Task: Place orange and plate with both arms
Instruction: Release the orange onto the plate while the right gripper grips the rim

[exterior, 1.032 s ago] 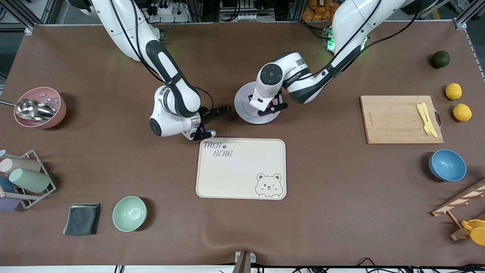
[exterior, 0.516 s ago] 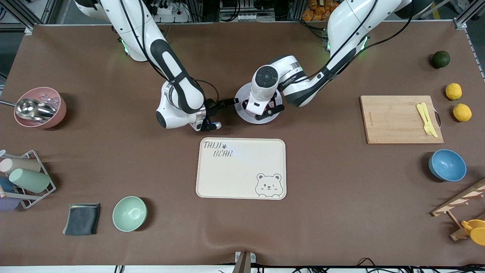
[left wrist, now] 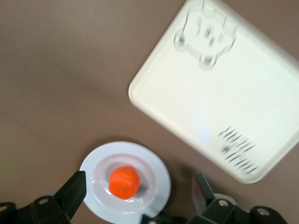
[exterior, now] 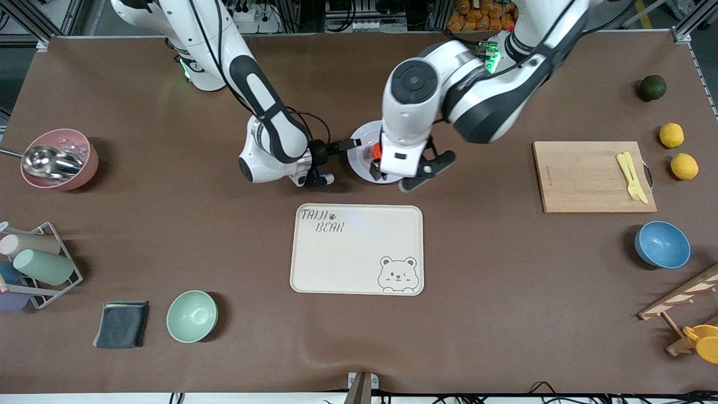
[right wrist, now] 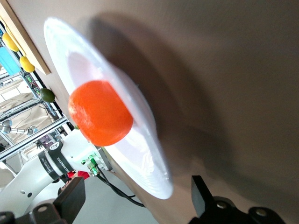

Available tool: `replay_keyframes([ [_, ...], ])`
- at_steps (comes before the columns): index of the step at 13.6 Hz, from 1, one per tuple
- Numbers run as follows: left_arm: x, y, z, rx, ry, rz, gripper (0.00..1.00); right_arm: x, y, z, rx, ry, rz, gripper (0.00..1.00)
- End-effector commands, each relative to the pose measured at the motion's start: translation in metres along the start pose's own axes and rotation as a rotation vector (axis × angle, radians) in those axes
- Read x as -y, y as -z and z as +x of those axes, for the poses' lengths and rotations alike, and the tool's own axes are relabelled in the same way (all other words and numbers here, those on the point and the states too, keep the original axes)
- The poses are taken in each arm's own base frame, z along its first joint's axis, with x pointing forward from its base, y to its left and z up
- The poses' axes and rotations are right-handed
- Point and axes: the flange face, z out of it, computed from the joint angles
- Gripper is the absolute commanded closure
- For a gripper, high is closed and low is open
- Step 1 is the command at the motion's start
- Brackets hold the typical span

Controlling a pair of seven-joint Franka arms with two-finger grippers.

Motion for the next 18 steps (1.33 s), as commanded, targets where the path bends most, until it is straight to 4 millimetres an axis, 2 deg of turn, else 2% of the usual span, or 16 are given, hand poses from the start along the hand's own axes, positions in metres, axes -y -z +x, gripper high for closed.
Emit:
replay_keyframes([
  [1,0.014,0.029,0.039,-0.044,0.021,-0.026,0.0,0.005,-0.012,-0.01,-0.026,0.012,-0.005,0.25],
  [2,0.025,0.05,0.052,-0.08,-0.014,-0.044,0.0,0.006,-0.016,-0.011,-0.043,0.022,-0.026,0.48],
  [3,0.038,0.066,0.067,-0.099,-0.035,-0.052,0.0,0.008,-0.021,-0.012,-0.064,0.031,-0.052,0.8],
  [4,0.051,0.073,0.079,-0.105,-0.049,-0.025,0.0,0.009,-0.024,-0.012,-0.076,0.035,-0.066,1.0],
  [5,0.061,0.075,0.089,-0.103,-0.079,0.007,0.0,0.009,-0.025,-0.013,-0.076,0.034,-0.066,1.0],
  [10,0.121,0.118,0.15,-0.143,-0.225,0.039,0.0,0.01,-0.025,-0.008,-0.088,0.019,-0.046,1.0],
  [14,0.167,0.148,0.187,-0.14,-0.303,0.022,0.0,0.021,0.008,0.003,-0.128,0.014,0.009,1.0],
  [15,0.183,0.161,0.193,-0.149,-0.324,0.021,0.0,0.027,0.018,0.005,-0.143,0.015,0.025,1.0],
  [18,0.215,0.177,0.216,-0.143,-0.377,-0.005,0.0,0.036,0.042,0.011,-0.205,-0.018,0.105,1.0],
])
